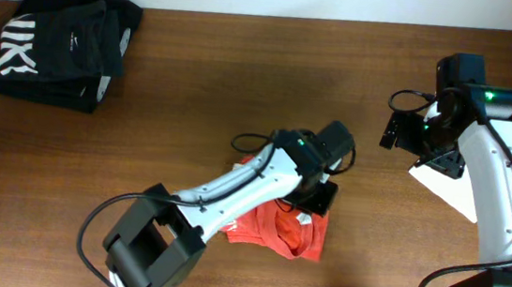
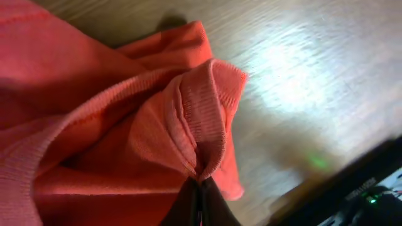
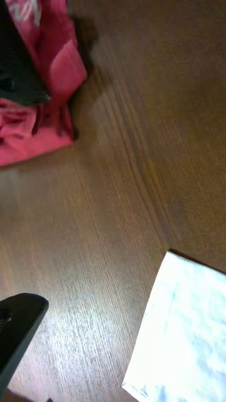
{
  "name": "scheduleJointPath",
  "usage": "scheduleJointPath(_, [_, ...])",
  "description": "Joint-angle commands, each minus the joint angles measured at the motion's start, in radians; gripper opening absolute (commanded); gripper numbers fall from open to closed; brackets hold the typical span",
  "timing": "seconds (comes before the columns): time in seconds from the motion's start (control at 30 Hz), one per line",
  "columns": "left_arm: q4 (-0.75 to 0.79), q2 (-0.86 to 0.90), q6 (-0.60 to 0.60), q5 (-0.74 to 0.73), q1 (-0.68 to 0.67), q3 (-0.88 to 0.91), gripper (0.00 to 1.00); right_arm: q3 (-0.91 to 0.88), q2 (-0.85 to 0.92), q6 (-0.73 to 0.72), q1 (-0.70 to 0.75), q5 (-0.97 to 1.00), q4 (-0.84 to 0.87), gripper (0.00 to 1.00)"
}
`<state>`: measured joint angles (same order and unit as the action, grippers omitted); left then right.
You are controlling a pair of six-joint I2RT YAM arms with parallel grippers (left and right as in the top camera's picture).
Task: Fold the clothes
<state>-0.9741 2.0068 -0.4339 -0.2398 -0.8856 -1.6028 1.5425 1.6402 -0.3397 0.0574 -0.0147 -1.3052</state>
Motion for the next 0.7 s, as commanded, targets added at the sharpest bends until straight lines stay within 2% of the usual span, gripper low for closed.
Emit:
scheduleJointPath(0.0, [0.039, 0.066, -0.023, -0.026, -0.048, 0.002, 0.16, 0.007, 0.001, -0.001, 0.002, 0.020, 0.000, 0.99])
scheduleJointPath(0.07, [0.038, 0.096, -0.022, -0.075, -0.059, 0.001, 0.27, 0.007, 0.001, 0.000, 0.002, 0.020, 0.000, 0.99])
scheduleJointPath(0.13, [0.019, 0.086, -0.021, -0.163, -0.059, -0.023, 0.34, 0.007, 0.001, -0.001, 0.002, 0.020, 0.000, 0.99])
scheduleJointPath(0.3, [-0.174, -0.042, 0.044, -0.148, -0.044, -0.158, 0.34, 0.007, 0.001, -0.001, 0.002, 0.020, 0.000, 0.99])
scheduleJointPath(0.37, [-0.252, -0.096, 0.042, -0.045, -0.030, -0.159, 0.34, 0.007, 0.001, -0.001, 0.002, 0.020, 0.000, 0.99])
scheduleJointPath(0.43, [-0.428, -0.109, 0.039, 0.135, 0.031, -0.148, 0.37, 0.007, 0.001, -0.001, 0.002, 0.020, 0.000, 0.99])
scheduleJointPath(0.47, [-0.446, -0.109, 0.039, 0.156, 0.043, -0.140, 0.49, 0.007, 0.001, -0.001, 0.002, 0.020, 0.000, 0.99])
scheduleJointPath(0.5, [-0.451, -0.109, 0.039, 0.170, 0.060, -0.117, 0.57, 0.007, 0.001, -0.001, 0.002, 0.020, 0.000, 0.99])
scheduleJointPath(0.67, [-0.217, -0.108, 0.033, 0.115, 0.077, 0.102, 0.57, 0.007, 0.001, -0.001, 0.002, 0.020, 0.000, 0.99])
